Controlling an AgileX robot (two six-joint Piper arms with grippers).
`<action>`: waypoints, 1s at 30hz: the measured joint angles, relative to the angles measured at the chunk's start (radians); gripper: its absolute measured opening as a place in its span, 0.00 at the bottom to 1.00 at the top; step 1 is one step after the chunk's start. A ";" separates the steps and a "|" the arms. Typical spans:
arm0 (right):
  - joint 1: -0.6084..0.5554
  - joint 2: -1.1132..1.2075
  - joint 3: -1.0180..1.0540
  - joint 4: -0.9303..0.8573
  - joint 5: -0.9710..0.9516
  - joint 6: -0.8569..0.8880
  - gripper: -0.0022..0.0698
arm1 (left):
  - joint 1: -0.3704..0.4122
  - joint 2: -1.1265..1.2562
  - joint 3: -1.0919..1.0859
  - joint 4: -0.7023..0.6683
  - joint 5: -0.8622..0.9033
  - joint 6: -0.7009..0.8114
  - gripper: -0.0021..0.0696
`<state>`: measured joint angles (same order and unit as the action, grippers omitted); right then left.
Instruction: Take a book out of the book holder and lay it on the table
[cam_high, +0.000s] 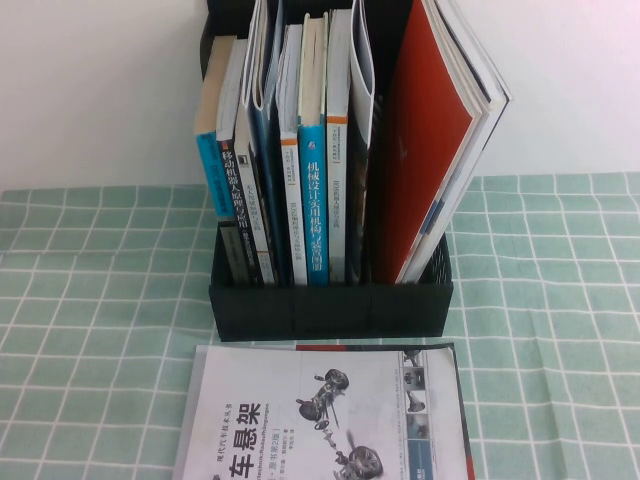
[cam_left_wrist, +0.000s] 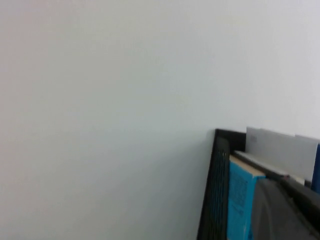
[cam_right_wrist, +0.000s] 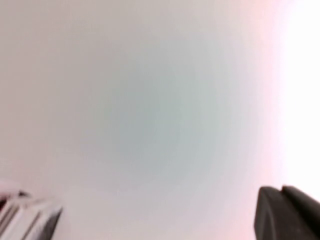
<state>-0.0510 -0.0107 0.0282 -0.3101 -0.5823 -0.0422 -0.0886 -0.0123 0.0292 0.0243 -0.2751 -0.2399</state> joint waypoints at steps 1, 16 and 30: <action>0.000 0.000 0.000 0.000 -0.035 0.023 0.03 | 0.000 0.000 0.000 -0.018 -0.015 -0.011 0.03; 0.000 0.000 -0.036 0.440 0.179 -0.039 0.03 | 0.000 0.149 -0.401 -0.070 0.588 -0.039 0.03; 0.000 0.209 -0.220 0.438 0.582 -0.311 0.03 | -0.098 0.691 -0.665 -0.382 0.569 0.324 0.03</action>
<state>-0.0510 0.1986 -0.1918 0.1282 0.0000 -0.3528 -0.1866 0.6787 -0.6359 -0.3577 0.2943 0.0844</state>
